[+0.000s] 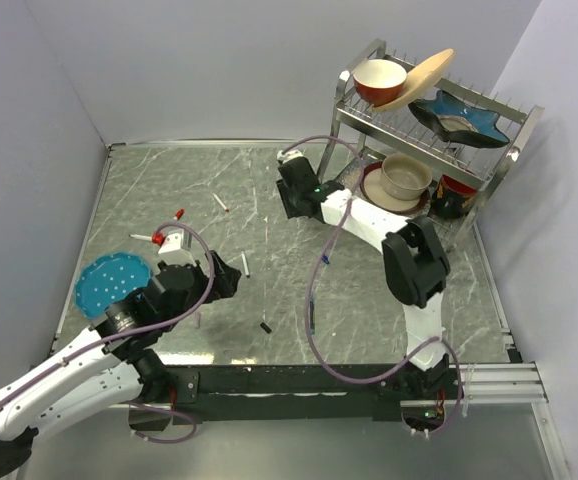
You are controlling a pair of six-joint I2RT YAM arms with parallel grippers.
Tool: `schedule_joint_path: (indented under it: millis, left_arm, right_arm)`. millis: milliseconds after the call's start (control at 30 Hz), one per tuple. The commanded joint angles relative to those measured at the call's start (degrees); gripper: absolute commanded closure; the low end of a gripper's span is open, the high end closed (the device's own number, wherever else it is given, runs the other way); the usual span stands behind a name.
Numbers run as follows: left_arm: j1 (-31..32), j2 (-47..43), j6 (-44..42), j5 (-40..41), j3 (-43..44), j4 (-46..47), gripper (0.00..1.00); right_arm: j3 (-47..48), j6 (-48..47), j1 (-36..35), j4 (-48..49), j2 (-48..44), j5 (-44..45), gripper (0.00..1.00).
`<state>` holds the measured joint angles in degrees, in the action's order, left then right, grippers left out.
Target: Insert the pens into the pen caps
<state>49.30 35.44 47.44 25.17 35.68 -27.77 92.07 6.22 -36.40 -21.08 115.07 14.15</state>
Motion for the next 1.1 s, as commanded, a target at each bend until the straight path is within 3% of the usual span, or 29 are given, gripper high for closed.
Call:
schedule_joint_path:
  millis: [0,333,1067]
  left_arm:
    - [-0.08,0.51,-0.24,0.23,2.46,-1.06,0.01]
    - [0.01,-4.41,0.02,-0.21,1.93,-1.15,0.01]
    - [0.01,-7.14,1.69,0.5,1.67,-1.68,0.01]
  right_arm:
    - [8.02,-2.61,0.54,-3.26,5.24,2.71,0.55]
    - [21.3,-4.81,2.12,-8.62,16.85,4.03,0.54]
    - [23.68,-5.69,4.59,-10.64,22.13,2.02,0.54]
